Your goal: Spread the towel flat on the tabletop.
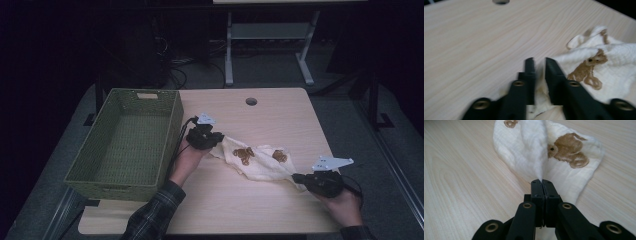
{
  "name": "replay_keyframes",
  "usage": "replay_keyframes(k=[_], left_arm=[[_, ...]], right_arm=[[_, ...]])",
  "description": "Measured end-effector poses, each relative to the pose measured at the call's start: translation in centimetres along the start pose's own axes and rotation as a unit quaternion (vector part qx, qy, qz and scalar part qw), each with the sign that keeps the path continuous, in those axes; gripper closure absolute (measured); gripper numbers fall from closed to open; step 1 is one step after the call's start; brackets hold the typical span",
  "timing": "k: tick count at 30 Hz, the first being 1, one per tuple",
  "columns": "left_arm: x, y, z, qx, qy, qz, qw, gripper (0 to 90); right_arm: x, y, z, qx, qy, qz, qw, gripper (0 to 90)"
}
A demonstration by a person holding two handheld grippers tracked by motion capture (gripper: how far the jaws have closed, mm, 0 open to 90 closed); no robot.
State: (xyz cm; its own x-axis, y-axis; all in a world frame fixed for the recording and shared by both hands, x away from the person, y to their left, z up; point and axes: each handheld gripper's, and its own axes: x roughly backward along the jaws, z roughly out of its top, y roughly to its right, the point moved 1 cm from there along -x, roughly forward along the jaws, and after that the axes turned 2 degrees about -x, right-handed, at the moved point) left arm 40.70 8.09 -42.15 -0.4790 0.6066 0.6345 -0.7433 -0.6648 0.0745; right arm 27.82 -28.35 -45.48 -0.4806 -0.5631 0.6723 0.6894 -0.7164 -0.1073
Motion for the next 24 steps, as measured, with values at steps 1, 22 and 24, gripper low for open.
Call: replay_keyframes(k=[1,22,24], left_arm=[[-0.1,0.0,-0.1,-0.002,-0.005,0.0,1.0,70.4],[-1.5,7.9,-4.0,-0.096,-0.077,-0.097,0.9876,66.3],[-2.0,7.9,-4.0,-0.098,-0.077,-0.097,0.9875,66.3]], right_arm=[[-0.1,0.0,0.0,-0.001,-0.004,0.002,1.0,84.4],[-0.3,-0.4,0.5,-0.003,0.009,0.006,0.9999,68.2],[-0.4,-0.3,0.5,0.0,0.009,0.006,0.9999,68.2]])
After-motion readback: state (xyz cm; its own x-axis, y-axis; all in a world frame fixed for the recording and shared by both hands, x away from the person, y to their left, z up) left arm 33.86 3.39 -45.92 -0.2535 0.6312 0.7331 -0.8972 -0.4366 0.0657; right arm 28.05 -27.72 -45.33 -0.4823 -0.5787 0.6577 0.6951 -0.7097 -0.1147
